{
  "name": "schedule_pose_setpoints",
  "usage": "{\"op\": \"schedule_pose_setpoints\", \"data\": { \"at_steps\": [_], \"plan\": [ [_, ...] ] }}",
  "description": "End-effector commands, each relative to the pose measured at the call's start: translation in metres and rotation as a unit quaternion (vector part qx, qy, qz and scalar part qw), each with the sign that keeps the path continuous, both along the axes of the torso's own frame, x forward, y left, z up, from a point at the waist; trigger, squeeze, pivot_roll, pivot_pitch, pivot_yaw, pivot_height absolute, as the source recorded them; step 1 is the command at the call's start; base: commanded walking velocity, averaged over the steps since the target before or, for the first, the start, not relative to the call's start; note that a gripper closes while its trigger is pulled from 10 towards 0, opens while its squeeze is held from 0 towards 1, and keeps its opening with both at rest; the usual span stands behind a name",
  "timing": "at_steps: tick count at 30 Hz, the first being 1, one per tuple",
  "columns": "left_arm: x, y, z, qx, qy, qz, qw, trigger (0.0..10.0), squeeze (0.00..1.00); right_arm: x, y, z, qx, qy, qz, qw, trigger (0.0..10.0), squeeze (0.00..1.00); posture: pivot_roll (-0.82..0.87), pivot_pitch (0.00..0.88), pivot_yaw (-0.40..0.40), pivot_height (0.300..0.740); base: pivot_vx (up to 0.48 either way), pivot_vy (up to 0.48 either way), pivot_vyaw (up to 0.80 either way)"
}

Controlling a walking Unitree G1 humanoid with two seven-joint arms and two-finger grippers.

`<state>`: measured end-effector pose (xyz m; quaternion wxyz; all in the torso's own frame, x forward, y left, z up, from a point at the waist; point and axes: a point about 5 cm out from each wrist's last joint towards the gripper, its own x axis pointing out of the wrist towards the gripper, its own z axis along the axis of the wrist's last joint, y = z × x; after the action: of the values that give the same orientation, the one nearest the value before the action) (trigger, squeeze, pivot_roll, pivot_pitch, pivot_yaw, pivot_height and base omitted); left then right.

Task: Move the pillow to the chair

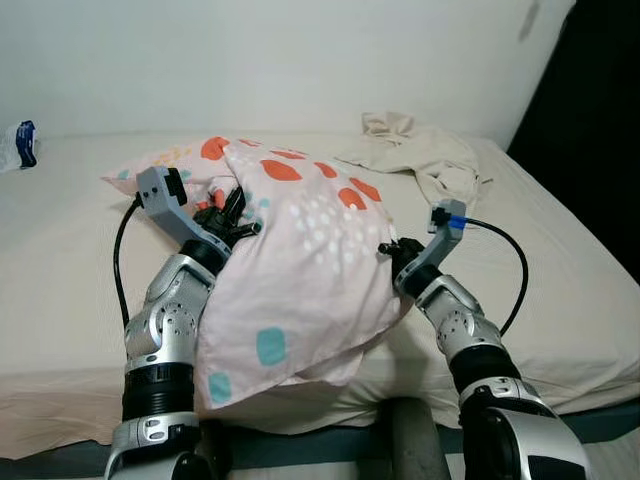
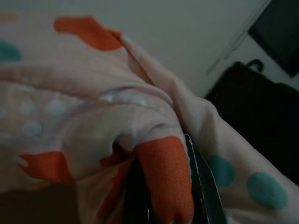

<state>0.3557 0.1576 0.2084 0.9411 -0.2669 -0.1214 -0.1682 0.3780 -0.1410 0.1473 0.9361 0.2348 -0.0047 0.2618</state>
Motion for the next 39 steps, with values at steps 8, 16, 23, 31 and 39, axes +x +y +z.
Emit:
{"op": "schedule_pose_setpoints", "data": {
  "at_steps": [8,16,23,31,39],
  "plan": [
    [0.008,-0.019,0.007,0.013,-0.021,-0.020,0.999,10.0,0.00,0.003,0.028,0.015,-0.009,-0.037,0.055,0.998,0.0,0.00,0.04,0.000,-0.005,0.585,0.000,0.000,0.00],
    [0.008,-0.030,-0.006,0.027,-0.006,-0.024,0.999,10.0,0.00,0.005,0.029,0.018,-0.013,-0.042,0.055,0.998,1.6,0.00,0.04,0.000,-0.011,0.619,0.000,0.000,0.00],
    [0.008,-0.032,-0.020,0.046,0.017,-0.011,0.999,10.0,0.00,0.004,0.028,0.013,-0.019,-0.034,0.052,0.998,10.0,0.00,0.05,0.000,-0.016,0.653,0.000,0.000,0.00],
    [0.007,-0.039,-0.029,0.054,0.029,-0.012,0.998,10.0,0.00,0.004,0.027,0.009,-0.020,-0.027,0.047,0.998,10.0,0.00,0.05,0.000,-0.013,0.687,0.000,0.000,0.00],
    [0.006,-0.033,-0.036,0.065,0.042,0.009,0.997,10.0,0.00,0.003,0.023,0.005,-0.018,-0.018,0.032,0.999,10.0,0.00,0.05,0.000,-0.009,0.726,0.000,0.000,0.00]
  ]
}}
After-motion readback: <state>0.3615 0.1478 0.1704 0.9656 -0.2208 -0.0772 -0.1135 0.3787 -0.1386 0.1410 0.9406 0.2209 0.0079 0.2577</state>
